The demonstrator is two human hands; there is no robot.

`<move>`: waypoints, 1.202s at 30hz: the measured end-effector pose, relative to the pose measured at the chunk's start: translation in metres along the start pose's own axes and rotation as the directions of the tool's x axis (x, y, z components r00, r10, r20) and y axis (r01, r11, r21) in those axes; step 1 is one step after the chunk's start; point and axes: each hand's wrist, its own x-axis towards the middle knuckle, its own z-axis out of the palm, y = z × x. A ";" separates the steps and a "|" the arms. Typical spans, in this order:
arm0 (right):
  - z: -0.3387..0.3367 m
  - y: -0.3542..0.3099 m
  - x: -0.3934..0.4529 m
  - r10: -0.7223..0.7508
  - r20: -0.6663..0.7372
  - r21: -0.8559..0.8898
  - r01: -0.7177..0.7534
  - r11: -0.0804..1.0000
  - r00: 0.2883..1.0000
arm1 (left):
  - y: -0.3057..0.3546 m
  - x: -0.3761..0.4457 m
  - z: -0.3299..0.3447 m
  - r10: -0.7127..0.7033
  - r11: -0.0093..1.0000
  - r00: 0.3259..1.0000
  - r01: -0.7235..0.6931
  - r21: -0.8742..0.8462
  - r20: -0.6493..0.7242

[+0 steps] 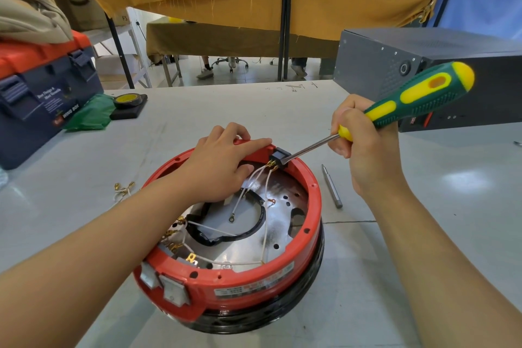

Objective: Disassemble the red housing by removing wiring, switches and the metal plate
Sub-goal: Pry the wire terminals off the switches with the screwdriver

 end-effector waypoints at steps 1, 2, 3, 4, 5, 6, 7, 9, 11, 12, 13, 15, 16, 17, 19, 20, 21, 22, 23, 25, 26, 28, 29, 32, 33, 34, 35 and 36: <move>0.000 0.001 0.001 0.011 -0.010 0.012 -0.011 1.000 1.000 | 0.000 0.000 0.000 0.000 1.000 1.000 0.000 0.001 0.000; -0.001 0.001 0.001 0.021 -0.019 0.022 -0.021 1.000 1.000 | 0.000 0.000 0.000 -0.001 1.000 1.000 0.001 0.001 -0.001; -0.002 0.002 0.002 0.031 -0.025 0.029 -0.030 0.999 0.999 | 0.000 0.000 0.000 -0.002 1.000 1.000 0.002 0.002 -0.001; -0.003 0.003 0.003 0.040 -0.029 0.038 -0.039 0.999 0.999 | 0.000 0.000 0.000 -0.002 1.000 1.000 0.002 0.003 -0.002; -0.004 0.005 0.004 0.048 -0.031 0.047 -0.047 0.998 0.998 | 0.001 0.000 0.000 -0.003 1.000 1.000 0.003 0.002 -0.002; -0.004 0.006 0.004 0.055 -0.033 0.056 -0.053 0.997 0.998 | 0.001 0.000 0.000 -0.004 1.000 1.000 0.004 -0.001 -0.002; -0.004 0.007 0.004 0.060 -0.037 0.065 -0.058 0.996 0.998 | 0.001 0.000 -0.001 -0.005 1.000 1.000 0.005 -0.005 -0.004; -0.004 0.009 0.005 0.070 -0.046 0.081 -0.066 0.995 0.997 | 0.001 0.000 -0.001 -0.006 1.000 1.000 0.006 -0.011 -0.011; -0.007 0.010 0.007 0.079 -0.057 0.090 -0.074 0.993 0.995 | 0.001 0.000 -0.001 -0.005 1.000 1.000 0.005 -0.014 -0.013; -0.008 0.010 0.007 0.087 -0.063 0.097 -0.081 0.992 0.994 | 0.001 0.000 -0.001 -0.004 1.000 1.000 0.003 -0.016 -0.012; -0.008 0.012 0.007 0.099 -0.065 0.104 -0.092 0.990 0.993 | 0.002 0.000 -0.001 -0.002 1.000 1.000 0.002 -0.017 -0.012; -0.002 0.016 0.004 0.135 -0.045 0.094 -0.131 0.987 0.990 | 0.002 0.000 -0.001 -0.001 1.000 1.000 0.000 -0.020 -0.014; 0.004 0.019 0.001 0.154 -0.016 0.077 -0.152 0.985 0.988 | 0.001 0.000 -0.001 -0.002 1.000 1.000 0.002 -0.024 -0.017; 0.010 0.021 -0.001 0.166 0.014 0.067 -0.166 0.984 0.986 | 0.001 0.000 -0.002 -0.005 0.999 1.000 0.004 -0.032 -0.019; 0.014 0.021 -0.001 0.163 0.027 0.095 -0.165 0.982 0.986 | 0.002 -0.001 -0.002 -0.006 0.999 1.000 0.006 -0.044 -0.013; 0.013 0.020 0.001 0.156 0.011 0.118 -0.156 0.981 0.988 | 0.002 -0.001 -0.002 -0.006 0.999 1.000 0.006 -0.046 -0.010; 0.009 0.020 0.003 0.150 -0.011 0.131 -0.147 0.980 0.989 | 0.002 -0.002 -0.003 -0.006 0.999 1.000 0.005 -0.049 -0.008; 0.004 0.019 0.005 0.143 -0.034 0.135 -0.137 0.981 0.989 | 0.003 -0.002 -0.003 -0.004 0.999 1.000 0.004 -0.051 -0.005; -0.001 0.018 0.006 0.135 -0.056 0.136 -0.126 0.983 0.989 | 0.003 -0.002 -0.003 -0.004 0.999 1.000 0.004 -0.051 -0.004; -0.007 0.018 0.007 0.122 -0.087 0.152 -0.108 0.982 0.989 | 0.003 -0.002 -0.004 -0.011 0.998 1.000 0.011 -0.060 0.000; -0.007 0.018 0.007 0.115 -0.095 0.163 -0.098 0.982 0.989 | 0.004 -0.003 -0.005 -0.018 0.997 1.000 0.018 -0.073 0.002; -0.006 0.017 0.008 0.107 -0.112 0.181 -0.086 0.980 0.988 | 0.005 -0.003 -0.007 -0.034 0.993 0.999 0.034 -0.115 0.006; -0.005 0.017 0.007 0.107 -0.124 0.193 -0.082 0.978 0.987 | 0.006 -0.003 -0.008 -0.042 0.989 0.999 0.042 -0.140 0.004; -0.003 0.017 0.006 0.103 -0.161 0.219 -0.067 0.973 0.981 | 0.008 -0.004 -0.011 -0.065 0.978 0.998 0.059 -0.202 -0.023; -0.001 0.017 0.005 0.094 -0.167 0.201 -0.060 0.978 0.981 | 0.008 -0.004 -0.011 -0.072 0.974 0.997 0.061 -0.218 -0.042; 0.001 0.018 0.003 0.082 -0.167 0.171 -0.053 0.984 0.983 | 0.009 -0.004 -0.012 -0.080 0.970 0.995 0.064 -0.233 -0.058; 0.003 0.019 0.001 0.069 -0.162 0.131 -0.048 0.990 0.984 | 0.009 -0.004 -0.013 -0.087 0.967 0.994 0.068 -0.246 -0.066; 0.006 0.020 -0.002 0.058 -0.154 0.084 -0.046 0.995 0.986 | 0.009 -0.004 -0.014 -0.093 0.963 0.993 0.073 -0.260 -0.067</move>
